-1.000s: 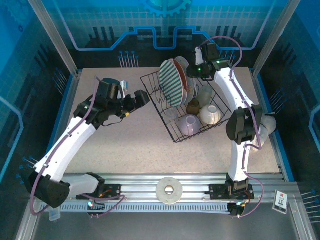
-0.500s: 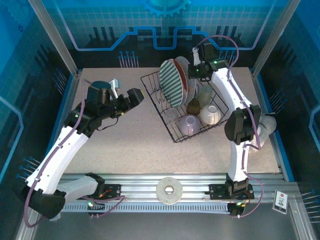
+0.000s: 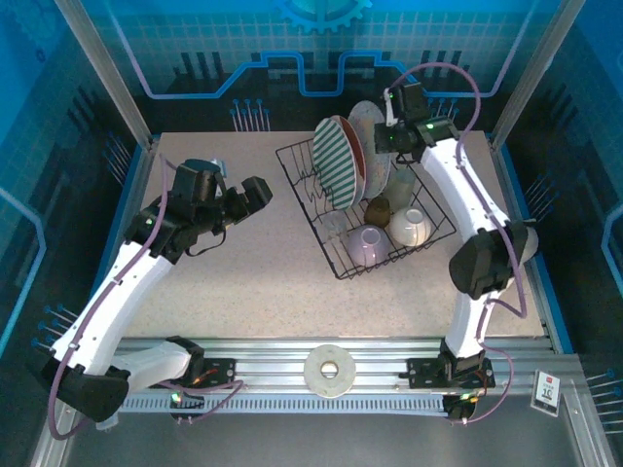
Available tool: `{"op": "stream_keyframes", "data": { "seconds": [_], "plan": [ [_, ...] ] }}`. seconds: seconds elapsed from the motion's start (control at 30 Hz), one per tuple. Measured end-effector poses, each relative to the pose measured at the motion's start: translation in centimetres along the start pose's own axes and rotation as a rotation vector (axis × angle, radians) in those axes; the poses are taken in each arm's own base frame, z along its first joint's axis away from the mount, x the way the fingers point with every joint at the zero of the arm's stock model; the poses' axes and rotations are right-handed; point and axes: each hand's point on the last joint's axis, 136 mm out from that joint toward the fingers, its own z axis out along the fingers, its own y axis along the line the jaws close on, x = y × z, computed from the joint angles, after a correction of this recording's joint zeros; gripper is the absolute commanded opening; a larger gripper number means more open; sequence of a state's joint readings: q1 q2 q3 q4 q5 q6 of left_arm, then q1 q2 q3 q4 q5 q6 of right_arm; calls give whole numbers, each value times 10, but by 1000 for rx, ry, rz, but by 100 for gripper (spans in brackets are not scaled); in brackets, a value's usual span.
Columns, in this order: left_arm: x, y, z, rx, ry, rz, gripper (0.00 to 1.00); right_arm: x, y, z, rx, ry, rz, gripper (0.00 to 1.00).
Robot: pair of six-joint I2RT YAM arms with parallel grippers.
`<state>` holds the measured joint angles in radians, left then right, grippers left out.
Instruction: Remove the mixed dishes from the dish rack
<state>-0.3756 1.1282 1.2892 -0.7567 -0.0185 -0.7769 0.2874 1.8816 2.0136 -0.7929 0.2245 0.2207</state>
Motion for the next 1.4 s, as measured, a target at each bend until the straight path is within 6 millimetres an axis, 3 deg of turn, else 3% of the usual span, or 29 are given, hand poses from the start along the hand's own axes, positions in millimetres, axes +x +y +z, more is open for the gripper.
{"op": "stream_keyframes", "data": {
  "seconds": [0.17, 0.53, 0.7, 0.87, 1.07, 1.23, 1.4],
  "plan": [
    [0, 3, 1, -14, 0, -1, 99, -22, -8, -42, 11, -93, 38, 0],
    [4, -5, 5, 24, 29, 24, 99, -26, -28, -60, 105, -117, 50, 0],
    [5, -22, 11, 117, 47, 33, 99, -32, -42, -99, 113, -180, 82, 0],
    [8, -37, 32, 180, 92, 35, 99, -37, -67, -147, 143, -259, 140, 0],
    [11, -54, 58, 306, 106, 47, 99, -17, -84, -186, 124, -290, 234, 0],
    [12, -67, 69, 429, 94, 49, 99, 5, -81, -215, 14, -304, 348, 0],
    [-1, -101, 66, 617, 79, 46, 99, 9, -67, -253, -134, -357, 440, 0]
  ]
}}
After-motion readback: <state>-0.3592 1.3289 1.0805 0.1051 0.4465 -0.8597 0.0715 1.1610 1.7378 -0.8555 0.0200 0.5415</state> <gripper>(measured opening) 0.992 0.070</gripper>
